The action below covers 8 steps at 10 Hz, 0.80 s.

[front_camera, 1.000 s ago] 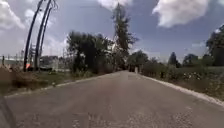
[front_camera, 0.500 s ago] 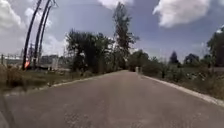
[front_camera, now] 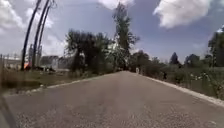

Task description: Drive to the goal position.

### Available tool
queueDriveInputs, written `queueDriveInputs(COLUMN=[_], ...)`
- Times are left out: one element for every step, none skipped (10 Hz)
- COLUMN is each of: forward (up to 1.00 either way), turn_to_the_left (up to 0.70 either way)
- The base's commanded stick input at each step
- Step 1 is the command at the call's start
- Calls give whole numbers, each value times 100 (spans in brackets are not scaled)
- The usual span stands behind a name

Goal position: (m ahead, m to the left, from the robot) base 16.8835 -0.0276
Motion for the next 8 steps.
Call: queueDriveInputs(forward=[50,50,50,50,50,50,50,50], turn_to_the_left=[0,0,0,-15,-50,-50,-48,-42])
